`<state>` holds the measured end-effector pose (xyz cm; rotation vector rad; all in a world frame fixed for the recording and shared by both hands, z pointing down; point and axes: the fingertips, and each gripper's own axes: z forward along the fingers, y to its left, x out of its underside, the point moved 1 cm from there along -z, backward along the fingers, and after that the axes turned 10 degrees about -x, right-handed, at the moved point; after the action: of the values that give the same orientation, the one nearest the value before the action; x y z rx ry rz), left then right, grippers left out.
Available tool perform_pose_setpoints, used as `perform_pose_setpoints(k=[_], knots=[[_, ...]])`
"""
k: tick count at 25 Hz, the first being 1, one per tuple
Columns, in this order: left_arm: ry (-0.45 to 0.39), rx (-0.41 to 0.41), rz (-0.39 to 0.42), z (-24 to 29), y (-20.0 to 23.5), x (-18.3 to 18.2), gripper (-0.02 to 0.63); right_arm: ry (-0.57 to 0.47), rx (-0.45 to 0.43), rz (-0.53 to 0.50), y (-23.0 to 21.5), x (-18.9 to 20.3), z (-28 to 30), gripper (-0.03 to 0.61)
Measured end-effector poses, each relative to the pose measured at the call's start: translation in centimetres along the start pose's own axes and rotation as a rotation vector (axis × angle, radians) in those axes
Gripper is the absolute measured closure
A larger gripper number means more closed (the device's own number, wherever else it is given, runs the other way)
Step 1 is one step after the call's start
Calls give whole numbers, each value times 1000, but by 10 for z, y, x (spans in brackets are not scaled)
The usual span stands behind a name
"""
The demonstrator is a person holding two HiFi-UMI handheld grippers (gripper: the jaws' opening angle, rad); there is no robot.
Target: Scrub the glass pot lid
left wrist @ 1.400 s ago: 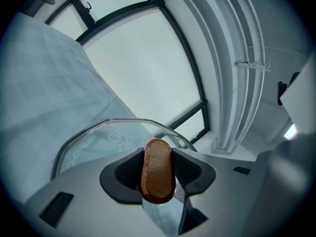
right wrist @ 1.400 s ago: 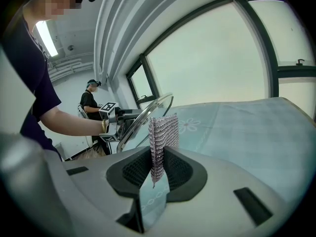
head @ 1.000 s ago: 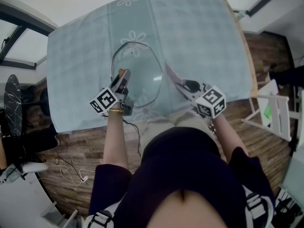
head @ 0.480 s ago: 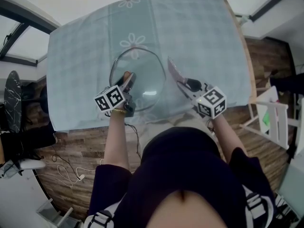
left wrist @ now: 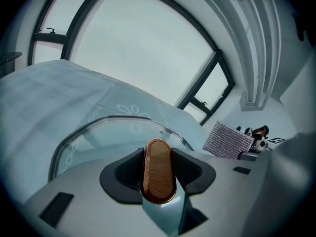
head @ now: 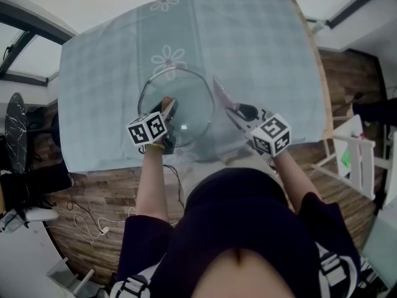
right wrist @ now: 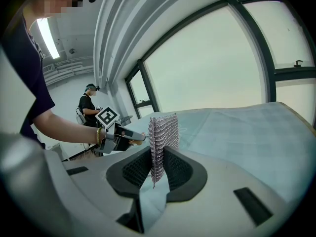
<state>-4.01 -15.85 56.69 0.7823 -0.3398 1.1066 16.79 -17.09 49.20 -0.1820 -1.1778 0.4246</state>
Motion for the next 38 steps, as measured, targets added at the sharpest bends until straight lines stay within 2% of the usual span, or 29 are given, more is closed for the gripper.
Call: perform_pose_setpoints(k=[13, 23, 28, 32, 35, 38], knots=[[48, -81, 60, 16, 0, 15, 445, -9, -32, 13, -8, -2, -1, 501], [42, -93, 100, 19, -3, 16, 445, -19, -49, 33, -11, -1, 5, 500], [20, -113, 88, 19, -1, 14, 444, -21, -74, -12, -2, -9, 11, 500], [-29, -111, 19, 13, 2, 12, 375, -36, -66, -29, 2, -17, 11, 500], [-41, -131, 34, 5, 6, 15, 342, -48, -61, -28, 6, -22, 14, 500], [-51, -103, 48, -6, 1, 15, 324, -52, -59, -39, 11, -26, 19, 501]])
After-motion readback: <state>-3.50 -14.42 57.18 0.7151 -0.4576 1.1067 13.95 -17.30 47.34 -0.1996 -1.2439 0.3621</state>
